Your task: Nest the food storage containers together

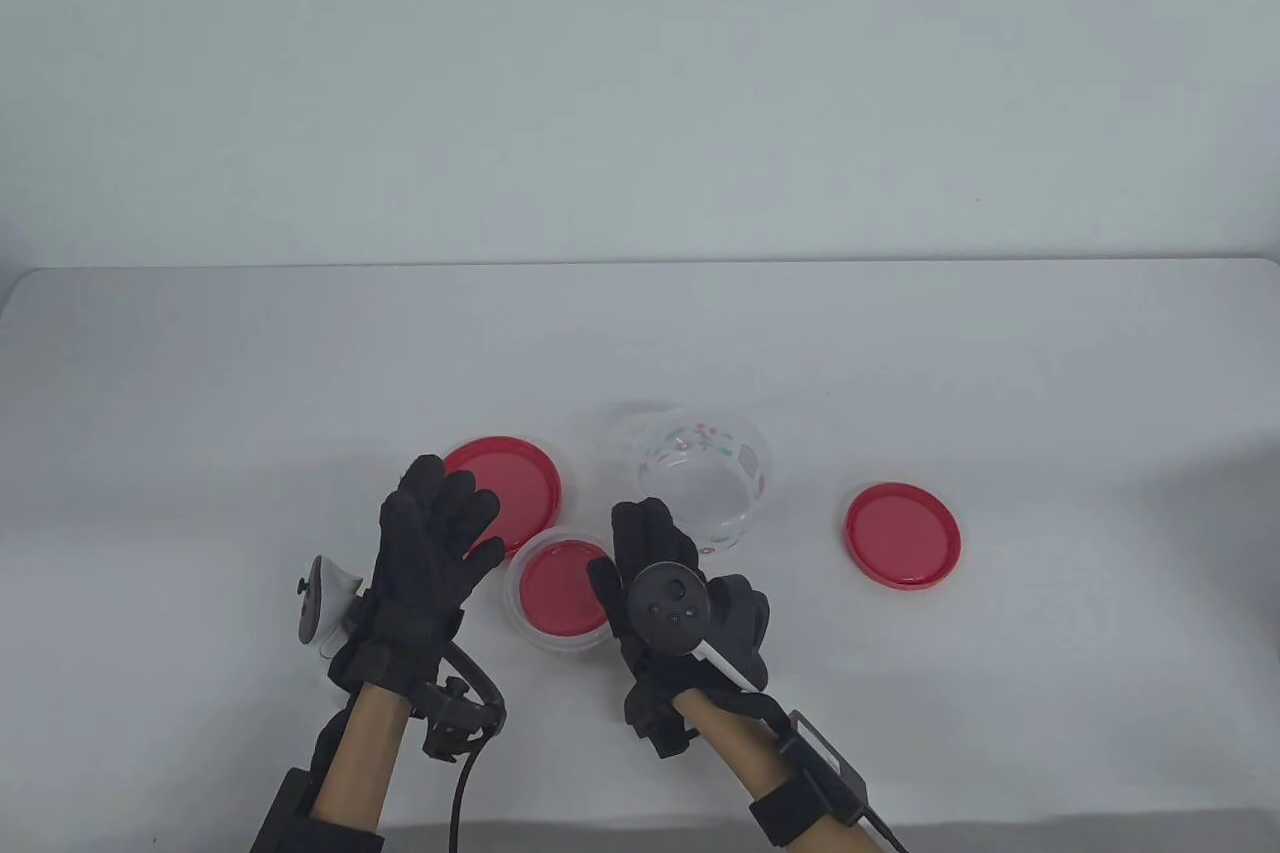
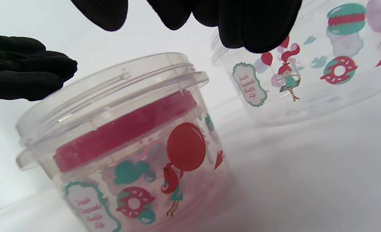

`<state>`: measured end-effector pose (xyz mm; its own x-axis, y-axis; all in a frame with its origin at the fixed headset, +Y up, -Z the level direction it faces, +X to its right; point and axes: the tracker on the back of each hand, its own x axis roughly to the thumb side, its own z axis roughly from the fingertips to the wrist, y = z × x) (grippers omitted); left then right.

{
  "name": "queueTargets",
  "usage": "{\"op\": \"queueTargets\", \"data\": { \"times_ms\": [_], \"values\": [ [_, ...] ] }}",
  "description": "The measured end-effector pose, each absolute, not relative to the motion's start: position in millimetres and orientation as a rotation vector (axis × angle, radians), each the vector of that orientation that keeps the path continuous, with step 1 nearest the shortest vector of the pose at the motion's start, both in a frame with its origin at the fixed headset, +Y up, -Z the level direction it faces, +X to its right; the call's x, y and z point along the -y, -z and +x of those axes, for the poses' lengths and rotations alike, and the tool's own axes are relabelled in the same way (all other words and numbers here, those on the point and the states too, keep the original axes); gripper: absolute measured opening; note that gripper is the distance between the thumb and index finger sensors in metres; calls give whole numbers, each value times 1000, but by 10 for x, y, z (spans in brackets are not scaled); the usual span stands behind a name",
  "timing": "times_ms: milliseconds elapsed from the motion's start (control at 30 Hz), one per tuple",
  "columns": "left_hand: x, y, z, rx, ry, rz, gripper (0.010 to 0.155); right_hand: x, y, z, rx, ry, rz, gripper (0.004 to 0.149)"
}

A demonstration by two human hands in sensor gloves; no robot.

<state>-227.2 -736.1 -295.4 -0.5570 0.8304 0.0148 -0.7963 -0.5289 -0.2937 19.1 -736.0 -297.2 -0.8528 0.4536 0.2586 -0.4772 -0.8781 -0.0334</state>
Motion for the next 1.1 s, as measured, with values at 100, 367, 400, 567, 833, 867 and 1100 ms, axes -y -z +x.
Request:
{"op": "queueTargets", "data": {
  "times_ms": [100, 367, 400, 567, 833, 867, 1100],
  "values": [
    [7361, 2953, -2271, 326, -2137, -156, 76, 7355, 2957, 201, 173, -2687, 348, 61],
    [7364, 2948, -2256, 322, -2132, -173, 76, 7425, 2982, 164, 27, -2759, 304, 62],
    [7365, 2948, -2253, 322, -2131, -176, 76, 7460, 2996, 163, -58, -2729, 280, 63],
    [7373, 2948, -2244, 317, -2125, -182, 76, 7614, 3033, 199, -368, -2400, 124, 66],
    [7380, 2947, -2236, 308, -2118, -191, 76, 7734, 3042, 233, -482, -2087, 41, 66],
    [7381, 2947, -2235, 308, -2117, -191, 76, 7738, 3040, 234, -475, -2076, 41, 65],
    [7413, 2952, -2242, 277, -2056, -203, 78, 7498, 2965, 331, -300, -2090, 107, 63]
  ]
}}
